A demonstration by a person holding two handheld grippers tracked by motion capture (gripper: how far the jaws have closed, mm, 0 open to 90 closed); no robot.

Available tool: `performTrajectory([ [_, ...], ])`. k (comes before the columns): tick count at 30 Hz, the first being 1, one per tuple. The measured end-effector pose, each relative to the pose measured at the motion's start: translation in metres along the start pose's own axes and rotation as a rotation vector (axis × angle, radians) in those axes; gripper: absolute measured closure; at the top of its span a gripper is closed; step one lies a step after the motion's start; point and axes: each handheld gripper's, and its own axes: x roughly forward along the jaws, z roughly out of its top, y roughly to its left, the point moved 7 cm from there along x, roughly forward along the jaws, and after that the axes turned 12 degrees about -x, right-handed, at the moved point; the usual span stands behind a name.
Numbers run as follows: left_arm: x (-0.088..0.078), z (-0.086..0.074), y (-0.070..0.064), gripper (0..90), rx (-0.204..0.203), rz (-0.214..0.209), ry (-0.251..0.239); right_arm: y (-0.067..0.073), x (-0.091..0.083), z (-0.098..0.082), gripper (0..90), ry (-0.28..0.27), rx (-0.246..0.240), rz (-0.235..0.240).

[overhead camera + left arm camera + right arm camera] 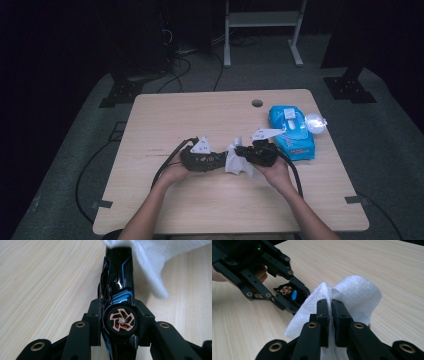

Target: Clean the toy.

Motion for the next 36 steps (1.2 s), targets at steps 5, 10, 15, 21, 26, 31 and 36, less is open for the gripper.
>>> performTrajectory([
  [5, -0.010, -0.005, 0.006, 64.3, 0.003, -0.017, 0.013, -0.002, -0.005, -0.001, 83.6, -0.014, 0.017, -0.001],
  [10, -0.021, -0.014, 0.014, 64.3, 0.004, -0.041, 0.032, 0.007, 0.002, 0.003, 83.6, -0.022, 0.007, 0.023],
  [15, -0.022, -0.013, 0.015, 59.2, -0.023, -0.046, 0.015, 0.002, 0.004, -0.003, 83.6, -0.004, 0.022, 0.021],
  [21, -0.012, 0.004, 0.007, 44.0, -0.011, -0.019, 0.018, -0.009, -0.004, -0.012, 83.6, -0.009, 0.062, 0.024],
  [26, 0.005, 0.011, 0.003, 38.3, 0.012, -0.003, 0.090, -0.014, -0.012, -0.014, 83.6, -0.018, 0.070, 0.025],
  [31, 0.017, 0.022, 0.000, 36.6, 0.047, 0.025, 0.136, -0.018, -0.013, -0.021, 83.6, -0.023, 0.093, 0.022],
  [36, 0.026, 0.022, 0.001, 45.8, 0.076, 0.079, 0.255, -0.019, -0.010, -0.022, 83.6, -0.025, 0.101, 0.030],
])
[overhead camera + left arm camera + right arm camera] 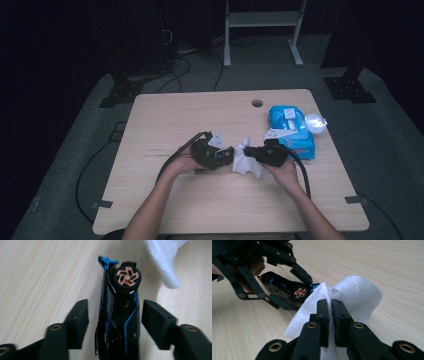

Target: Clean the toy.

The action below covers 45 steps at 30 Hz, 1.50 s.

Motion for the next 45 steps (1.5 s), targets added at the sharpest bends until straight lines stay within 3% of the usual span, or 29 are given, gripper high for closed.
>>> performTrajectory([
  [1, 0.002, -0.001, -0.001, 52.5, 0.000, -0.001, 0.012, 0.001, 0.001, 0.000, 83.6, -0.002, 0.002, 0.004],
  [3, 0.000, -0.001, -0.002, 53.2, 0.000, -0.003, 0.000, 0.002, 0.002, 0.000, 83.6, 0.001, -0.004, 0.007],
  [5, -0.004, -0.001, -0.004, 56.8, -0.014, -0.028, -0.039, 0.002, 0.002, 0.000, 83.6, 0.005, -0.001, 0.013],
  [8, -0.009, -0.004, -0.006, 57.0, 0.000, -0.005, -0.081, 0.002, 0.001, 0.001, 83.5, -0.009, 0.014, 0.024],
  [11, -0.014, -0.006, -0.012, 57.0, -0.023, -0.051, -0.149, 0.007, -0.001, 0.007, 83.5, -0.043, 0.024, 0.055],
  [13, -0.017, -0.006, -0.016, 57.1, 0.002, -0.054, -0.163, 0.011, -0.003, 0.014, 83.6, -0.066, 0.022, 0.072],
  [18, -0.031, 0.004, -0.025, 57.0, 0.006, -0.091, -0.245, 0.029, -0.006, 0.034, 83.6, -0.118, -0.024, 0.102],
  [21, -0.039, 0.008, -0.029, 57.1, 0.015, -0.086, -0.273, 0.033, -0.010, 0.039, 83.6, -0.135, -0.041, 0.099],
  [26, -0.047, 0.012, -0.031, 57.1, 0.009, -0.114, -0.317, 0.023, -0.019, 0.037, 83.6, -0.153, -0.021, 0.071],
  [31, -0.053, 0.014, -0.031, 57.1, 0.000, -0.132, -0.349, 0.008, -0.015, 0.019, 83.6, -0.119, 0.030, 0.056],
  [37, -0.051, 0.013, -0.030, 57.1, -0.003, -0.122, -0.350, 0.015, -0.021, 0.032, 83.6, -0.182, 0.036, 0.104],
  [41, -0.055, 0.016, -0.028, 57.1, -0.014, -0.124, -0.376, 0.018, -0.024, 0.036, 83.6, -0.206, 0.034, 0.103],
  [45, -0.059, 0.016, -0.027, 57.1, -0.034, -0.140, -0.400, 0.014, -0.022, 0.029, 83.6, -0.193, 0.052, 0.093],
])
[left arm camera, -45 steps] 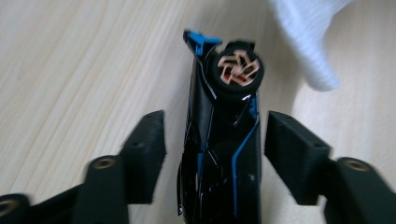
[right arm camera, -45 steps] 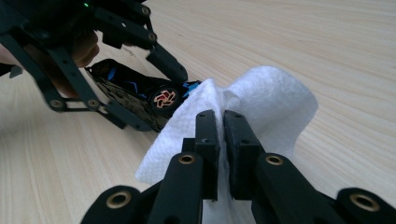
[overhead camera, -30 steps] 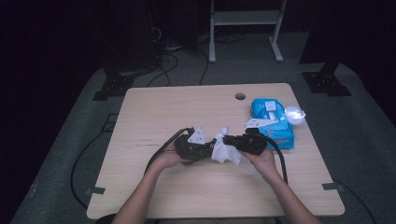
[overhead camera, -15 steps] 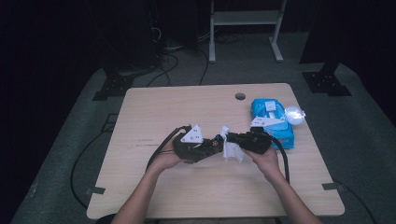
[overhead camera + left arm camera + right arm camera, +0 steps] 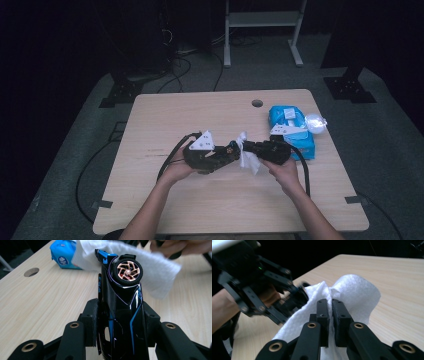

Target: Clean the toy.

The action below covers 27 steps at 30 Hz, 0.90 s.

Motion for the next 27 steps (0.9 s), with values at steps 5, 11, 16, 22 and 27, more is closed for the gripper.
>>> performTrajectory([
  [5, 0.000, -0.001, 0.002, 57.1, -0.005, 0.002, -0.003, -0.002, 0.004, -0.008, 83.4, 0.019, 0.021, 0.005],
  [11, -0.001, -0.002, 0.003, 57.1, -0.017, 0.001, -0.010, -0.002, 0.006, -0.011, 83.4, 0.034, 0.018, 0.004],
  [16, -0.004, 0.002, 0.004, 57.2, -0.036, -0.002, -0.047, 0.001, 0.002, -0.004, 83.5, 0.009, 0.006, 0.005],
  [22, -0.006, 0.003, 0.005, 57.2, -0.041, -0.002, -0.057, 0.000, 0.006, -0.010, 83.5, 0.028, 0.015, 0.004],
  [27, -0.002, -0.001, 0.005, 57.2, -0.043, -0.002, -0.043, 0.004, 0.000, 0.001, 83.5, -0.002, 0.000, 0.007],
])
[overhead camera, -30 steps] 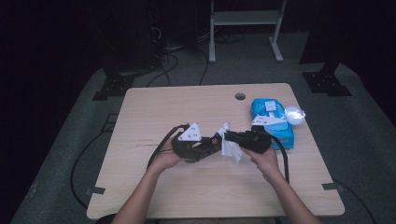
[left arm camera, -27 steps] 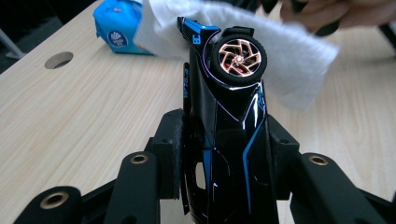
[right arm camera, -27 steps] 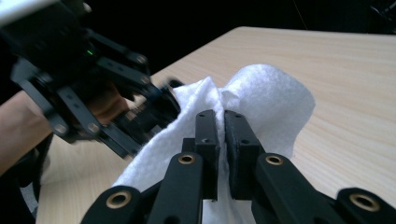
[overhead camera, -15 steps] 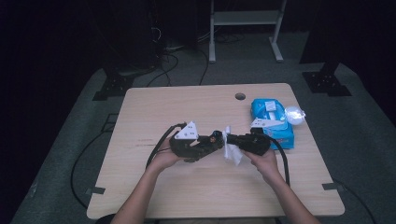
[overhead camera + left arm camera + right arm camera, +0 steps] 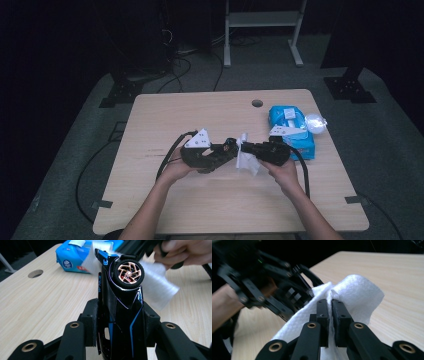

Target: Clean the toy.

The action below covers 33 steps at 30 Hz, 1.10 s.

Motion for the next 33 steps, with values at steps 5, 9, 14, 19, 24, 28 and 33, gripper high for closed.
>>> performTrajectory([
  [5, -0.003, 0.003, -0.001, 57.2, -0.008, -0.013, -0.022, -0.002, 0.001, -0.003, 83.6, 0.009, 0.002, -0.004],
  [9, -0.001, 0.001, 0.001, 57.3, -0.010, -0.010, -0.011, -0.001, 0.002, -0.006, 83.6, 0.018, 0.001, -0.010],
  [14, 0.008, -0.006, 0.000, 57.3, 0.013, 0.001, 0.043, 0.005, -0.003, 0.008, 83.6, -0.025, -0.011, 0.007],
  [19, 0.008, -0.003, -0.003, 57.3, 0.006, -0.016, 0.023, 0.010, -0.003, 0.011, 83.6, -0.013, -0.050, -0.003],
  [24, 0.001, 0.000, 0.000, 57.3, -0.017, -0.021, -0.013, 0.000, -0.001, -0.003, 83.6, 0.021, -0.019, -0.023],
  [28, 0.005, -0.003, -0.001, 57.3, -0.002, -0.006, 0.016, 0.002, 0.000, 0.000, 83.6, 0.016, -0.026, -0.023],
  [33, 0.013, -0.006, -0.006, 57.3, 0.021, -0.010, 0.049, 0.016, -0.002, 0.016, 83.6, -0.026, -0.050, 0.009],
])
